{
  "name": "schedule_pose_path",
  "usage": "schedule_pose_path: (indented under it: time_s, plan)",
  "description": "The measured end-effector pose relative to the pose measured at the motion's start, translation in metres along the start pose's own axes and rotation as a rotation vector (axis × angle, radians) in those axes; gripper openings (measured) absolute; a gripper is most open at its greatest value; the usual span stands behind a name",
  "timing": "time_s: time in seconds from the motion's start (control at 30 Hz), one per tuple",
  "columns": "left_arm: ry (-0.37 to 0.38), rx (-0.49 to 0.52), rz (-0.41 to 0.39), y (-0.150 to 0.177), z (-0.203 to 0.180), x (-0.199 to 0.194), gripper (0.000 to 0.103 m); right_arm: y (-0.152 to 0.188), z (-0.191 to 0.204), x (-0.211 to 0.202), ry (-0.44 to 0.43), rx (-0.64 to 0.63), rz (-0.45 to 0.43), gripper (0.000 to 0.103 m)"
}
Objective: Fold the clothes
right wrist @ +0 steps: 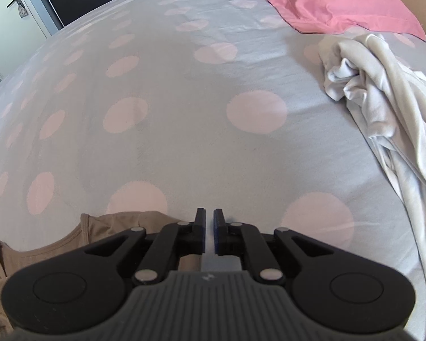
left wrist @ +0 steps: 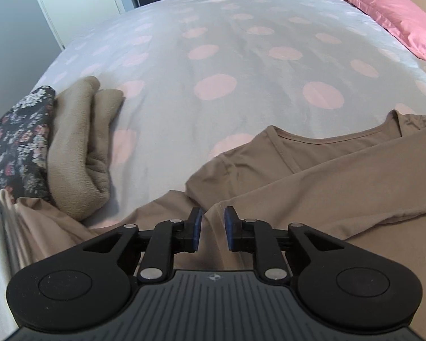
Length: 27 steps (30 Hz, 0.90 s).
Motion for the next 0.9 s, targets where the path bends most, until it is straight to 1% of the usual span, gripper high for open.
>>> schedule_pose_path:
  time_s: [0.03, 0.13, 0.2, 0.23, 0.37, 0.47, 0.57, 0.67, 0.77, 0.8, 0.83, 0.87, 0.9]
  plan:
    - [0.009, -0.011, 0.002, 0.002, 0.002, -0.003, 0.025, 0.003, -0.001, -0.003, 0.0, -0.01, 0.009, 0.009]
    - [0.042, -0.034, 0.009, 0.008, 0.008, -0.01, 0.035, 0.015, -0.003, -0.012, -0.001, -0.045, 0.035, 0.015]
    - [0.055, -0.017, 0.016, 0.013, 0.005, -0.011, 0.036, 0.027, -0.002, -0.02, -0.013, -0.087, 0.051, 0.02]
    - [0.055, 0.002, 0.018, 0.016, 0.002, -0.01, 0.036, 0.034, 0.0, -0.024, -0.023, -0.108, 0.059, 0.025]
    - [0.054, 0.081, 0.029, 0.026, -0.01, -0.007, 0.038, 0.064, 0.004, -0.039, -0.064, -0.203, 0.092, 0.026]
    - [0.054, 0.14, 0.038, 0.035, -0.019, -0.005, 0.039, 0.088, 0.012, -0.05, -0.085, -0.306, 0.106, 0.026]
    - [0.053, 0.199, 0.046, 0.043, -0.029, -0.003, 0.039, 0.111, 0.02, -0.056, -0.082, -0.423, 0.107, 0.026]
    - [0.048, 0.231, 0.047, 0.047, -0.033, 0.0, 0.039, 0.133, 0.024, -0.058, -0.055, -0.532, 0.108, 0.027]
    - [0.039, 0.245, 0.043, 0.05, -0.033, 0.002, 0.038, 0.145, 0.027, -0.053, -0.019, -0.608, 0.098, 0.03]
    - [0.033, 0.256, 0.039, 0.05, -0.034, 0.003, 0.036, 0.148, 0.028, -0.051, -0.004, -0.631, 0.094, 0.03]
    - [0.026, 0.268, 0.034, 0.05, -0.036, 0.005, 0.03, 0.15, 0.028, -0.05, 0.012, -0.653, 0.086, 0.03]
    - [0.018, 0.275, 0.027, 0.05, -0.037, 0.005, 0.028, 0.151, 0.029, -0.048, 0.025, -0.67, 0.077, 0.03]
    - [0.01, 0.28, 0.02, 0.049, -0.038, 0.006, 0.023, 0.152, 0.029, -0.046, 0.036, -0.684, 0.07, 0.03]
Point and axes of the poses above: each gripper's, at about its wrist camera, not at the fingertips, and x roughly the way its jaws point, z to its left, y to its underside, the point moved 7 cm from there along x, roughly the way its jaws point, and after that the axes turned 4 degrees about z, right-handed, at the moved point
